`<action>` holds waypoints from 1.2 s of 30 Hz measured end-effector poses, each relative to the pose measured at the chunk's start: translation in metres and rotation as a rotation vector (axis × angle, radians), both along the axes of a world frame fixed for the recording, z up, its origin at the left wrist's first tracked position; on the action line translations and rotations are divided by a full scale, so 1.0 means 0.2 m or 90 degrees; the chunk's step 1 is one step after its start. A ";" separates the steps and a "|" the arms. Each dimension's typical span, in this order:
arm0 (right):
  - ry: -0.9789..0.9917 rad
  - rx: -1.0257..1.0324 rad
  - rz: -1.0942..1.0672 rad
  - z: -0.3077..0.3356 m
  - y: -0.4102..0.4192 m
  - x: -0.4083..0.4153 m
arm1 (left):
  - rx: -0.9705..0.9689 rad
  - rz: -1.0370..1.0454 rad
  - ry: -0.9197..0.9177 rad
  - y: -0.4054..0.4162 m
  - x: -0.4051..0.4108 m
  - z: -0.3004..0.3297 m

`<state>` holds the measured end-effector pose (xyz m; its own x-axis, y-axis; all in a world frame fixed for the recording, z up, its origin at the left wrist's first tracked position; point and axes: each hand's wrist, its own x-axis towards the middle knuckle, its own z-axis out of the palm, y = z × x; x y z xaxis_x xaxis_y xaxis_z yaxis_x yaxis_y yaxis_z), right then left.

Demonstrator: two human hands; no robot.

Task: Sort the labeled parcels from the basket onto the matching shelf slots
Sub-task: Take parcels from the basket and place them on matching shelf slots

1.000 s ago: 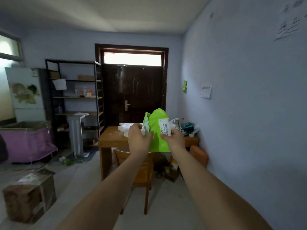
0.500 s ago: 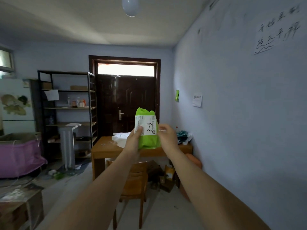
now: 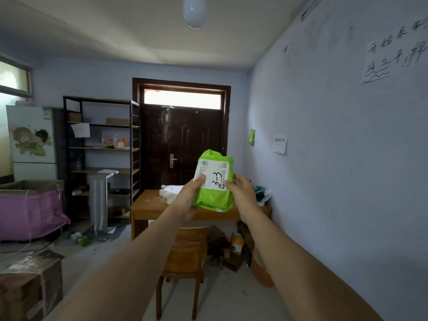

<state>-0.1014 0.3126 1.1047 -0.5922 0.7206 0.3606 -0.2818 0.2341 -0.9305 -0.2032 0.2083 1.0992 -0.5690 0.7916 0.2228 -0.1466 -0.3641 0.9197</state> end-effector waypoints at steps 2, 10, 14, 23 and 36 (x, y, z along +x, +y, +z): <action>0.030 -0.052 0.036 0.02 0.02 0.03 | -0.088 -0.014 0.104 -0.05 -0.02 0.05; -0.102 -0.057 0.172 0.01 0.08 0.13 | -0.254 -0.005 0.372 -0.15 -0.06 0.29; 0.035 -0.086 0.082 0.03 0.08 0.17 | -0.129 -0.030 0.227 -0.13 -0.01 0.22; 0.150 -0.113 -0.008 0.02 0.04 0.24 | -0.027 0.083 0.181 -0.04 0.13 0.16; 0.159 -0.078 -0.181 0.06 -0.02 0.82 | 0.041 -0.115 0.156 0.21 0.52 0.16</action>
<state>0.0624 0.3086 1.1174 -0.2685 0.8897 0.3692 -0.4429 0.2263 -0.8675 -0.0996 0.2510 1.1319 -0.3438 0.8545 0.3895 0.0095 -0.4116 0.9113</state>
